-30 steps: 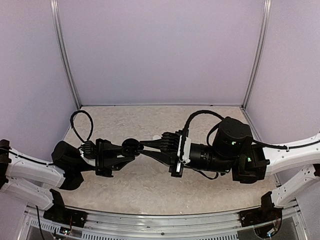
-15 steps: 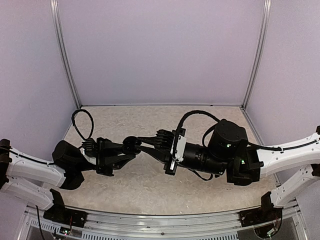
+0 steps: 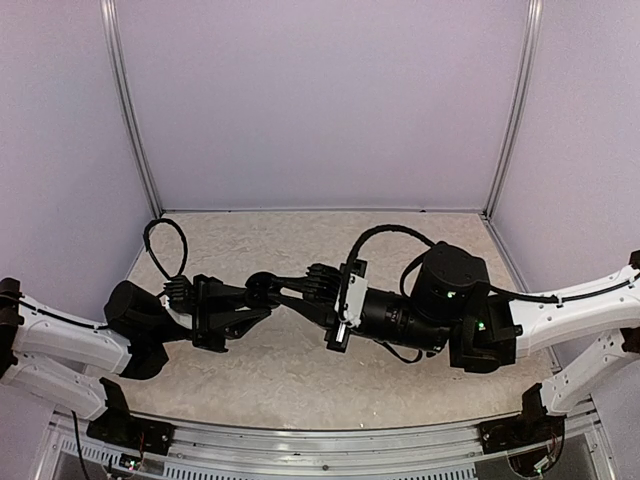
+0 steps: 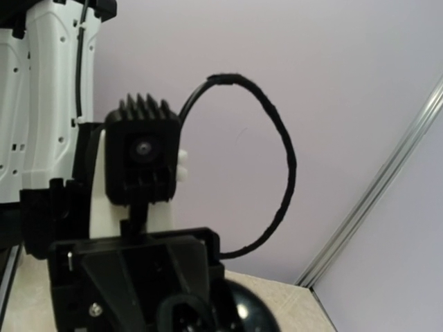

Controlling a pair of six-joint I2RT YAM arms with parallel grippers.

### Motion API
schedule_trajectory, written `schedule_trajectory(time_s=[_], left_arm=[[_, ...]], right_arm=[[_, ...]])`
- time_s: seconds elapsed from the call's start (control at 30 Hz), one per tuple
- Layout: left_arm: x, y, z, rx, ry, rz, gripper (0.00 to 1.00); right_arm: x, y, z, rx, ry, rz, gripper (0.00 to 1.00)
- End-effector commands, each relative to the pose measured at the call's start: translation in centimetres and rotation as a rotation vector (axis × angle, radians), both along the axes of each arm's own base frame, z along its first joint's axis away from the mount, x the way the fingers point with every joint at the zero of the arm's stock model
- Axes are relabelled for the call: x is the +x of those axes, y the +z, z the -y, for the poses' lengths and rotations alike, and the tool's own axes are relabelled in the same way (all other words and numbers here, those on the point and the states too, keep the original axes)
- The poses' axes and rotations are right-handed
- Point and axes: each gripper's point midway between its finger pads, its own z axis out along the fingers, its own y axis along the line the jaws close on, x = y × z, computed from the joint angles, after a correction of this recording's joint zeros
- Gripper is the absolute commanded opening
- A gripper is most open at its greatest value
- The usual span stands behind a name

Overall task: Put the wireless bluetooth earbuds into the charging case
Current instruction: Insert the right earbud into the right side groove of the charging case.

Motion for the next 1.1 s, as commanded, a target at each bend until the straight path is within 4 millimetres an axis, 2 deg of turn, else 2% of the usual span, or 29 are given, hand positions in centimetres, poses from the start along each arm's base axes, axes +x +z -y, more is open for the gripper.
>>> schedule_trajectory(time_s=[0.0, 0.5, 0.6, 0.73, 1.07], left_arm=[[0.2, 1.2, -0.4, -0.039, 0.010, 0.010, 0.07], [0.8, 1.3, -0.2, -0.038, 0.014, -0.025, 0.07], [0.9, 1.4, -0.2, -0.037, 0.013, -0.034, 0.07], [0.8, 1.5, -0.3, -0.039, 0.009, -0.035, 0.07], [0.8, 1.7, -0.5, -0.049, -0.001, -0.035, 0.07]], right_arm=[[-0.4, -1.4, -0.3, -0.032, 0.016, -0.006, 0.01], [-0.3, -3.1, -1.2, -0.093, 0.010, 0.044, 0.02], [0.0, -3.9, -1.4, -0.126, -0.006, 0.060, 0.06], [0.4, -4.0, -1.0, -0.136, -0.032, 0.067, 0.15], [1.1, -4.3, -0.5, -0.142, -0.078, 0.068, 0.18]])
